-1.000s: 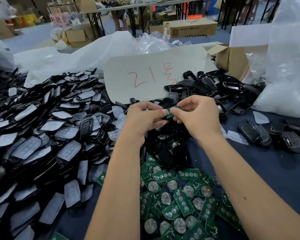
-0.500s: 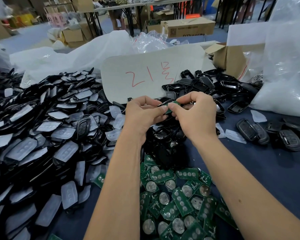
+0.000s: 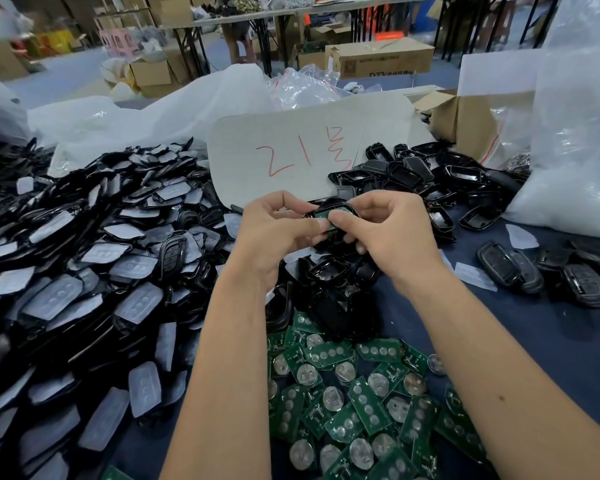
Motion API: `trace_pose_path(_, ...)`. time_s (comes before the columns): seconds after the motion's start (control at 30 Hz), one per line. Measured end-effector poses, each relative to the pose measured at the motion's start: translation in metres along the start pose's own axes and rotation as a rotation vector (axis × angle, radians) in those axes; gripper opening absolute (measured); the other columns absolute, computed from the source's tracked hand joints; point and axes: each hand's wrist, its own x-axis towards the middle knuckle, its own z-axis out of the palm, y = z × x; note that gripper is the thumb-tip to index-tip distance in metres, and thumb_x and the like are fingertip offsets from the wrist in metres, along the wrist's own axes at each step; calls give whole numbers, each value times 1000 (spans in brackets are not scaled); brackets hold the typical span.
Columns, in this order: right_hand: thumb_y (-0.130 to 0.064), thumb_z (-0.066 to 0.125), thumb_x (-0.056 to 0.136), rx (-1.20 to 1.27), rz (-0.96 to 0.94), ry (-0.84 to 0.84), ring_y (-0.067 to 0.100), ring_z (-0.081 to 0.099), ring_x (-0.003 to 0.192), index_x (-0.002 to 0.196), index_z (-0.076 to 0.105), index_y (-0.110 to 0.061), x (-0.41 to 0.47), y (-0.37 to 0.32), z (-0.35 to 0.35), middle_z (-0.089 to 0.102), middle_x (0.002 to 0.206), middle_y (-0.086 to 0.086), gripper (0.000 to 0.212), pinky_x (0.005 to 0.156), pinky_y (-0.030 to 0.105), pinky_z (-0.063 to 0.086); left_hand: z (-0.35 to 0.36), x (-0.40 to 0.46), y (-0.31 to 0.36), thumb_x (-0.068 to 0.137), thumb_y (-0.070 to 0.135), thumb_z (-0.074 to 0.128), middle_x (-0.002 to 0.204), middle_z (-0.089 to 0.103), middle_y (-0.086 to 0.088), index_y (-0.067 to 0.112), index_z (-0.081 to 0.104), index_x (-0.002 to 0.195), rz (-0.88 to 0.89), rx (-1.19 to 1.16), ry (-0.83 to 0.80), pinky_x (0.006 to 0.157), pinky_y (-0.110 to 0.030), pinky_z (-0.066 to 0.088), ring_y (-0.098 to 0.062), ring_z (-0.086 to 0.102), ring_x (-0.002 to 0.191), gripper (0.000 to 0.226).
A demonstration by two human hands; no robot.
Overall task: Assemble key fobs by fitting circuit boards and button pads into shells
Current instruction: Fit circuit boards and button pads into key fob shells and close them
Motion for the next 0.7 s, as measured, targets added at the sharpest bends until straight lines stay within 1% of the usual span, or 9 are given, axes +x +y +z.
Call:
trace_pose_path(0.07,-8,83,87,231,29,-121,17,68,60,94,77,-6,-3,-3,4,76,81,20,10,54,22,52,-11,-4,12,72,-11,83,67,69,-10,9,67,79,10,50,-36,63,-24,56,-20,66,58,26)
trace_pose_path(0.13,-3,80,88,305,14,-178,18,67,57,90,77,-4,-8,-8,15,74,76,21,5,53,22,53,-26,-9,27,68,-7,87,74,69,-15,11,69,77,20,142,-78,64,-25,56,-21,65,60,27)
trace_pose_path(0.23,-3,81,88,321,-28,-190,19,67,53,89,75,-2,-18,-14,42,73,71,18,6,50,24,54,-52,-22,51,69,-9,85,80,73,-19,9,70,78,4,281,-74,63,-24,57,-24,69,66,25)
trace_pose_path(0.3,-12,82,90,307,-52,-232,23,70,57,92,74,-3,-27,-18,64,73,75,20,12,53,31,57,-71,-33,64,75,-12,80,79,73,-16,5,70,82,-11,346,-9,62,-23,58,-23,72,68,21)
trace_pose_path(0.37,-29,80,92,185,-120,-303,24,72,63,94,73,-11,-38,-21,85,73,79,15,20,59,39,60,-90,-44,76,78,-10,79,76,72,-10,7,74,81,-2,387,120,58,-19,57,-17,72,63,19)
trace_pose_path(0.43,-37,75,95,-69,-304,-371,21,67,71,98,72,-16,-50,-20,102,71,85,3,21,68,41,57,-109,-50,84,79,-9,79,70,71,-4,11,77,80,28,438,296,50,-15,52,-8,67,53,19)
trace_pose_path(0.57,-23,69,100,-512,-720,-558,22,55,104,126,70,-15,-66,-24,130,59,113,4,27,84,42,52,-147,-55,83,78,-4,79,56,68,1,18,81,72,0,533,571,41,-15,43,-7,57,41,23)
trace_pose_path(0.63,-18,66,102,-604,-857,-601,26,49,115,140,63,-18,-66,-30,141,53,124,7,39,85,43,53,-155,-55,78,77,1,79,58,68,-3,24,81,66,-33,545,625,44,-19,40,-13,52,43,26)
trace_pose_path(0.7,-15,60,104,-697,-959,-628,25,44,120,144,60,-22,-65,-37,149,49,130,8,41,77,37,50,-157,-53,76,76,4,79,58,69,-3,28,80,63,-45,530,660,48,-21,39,-14,52,43,27)
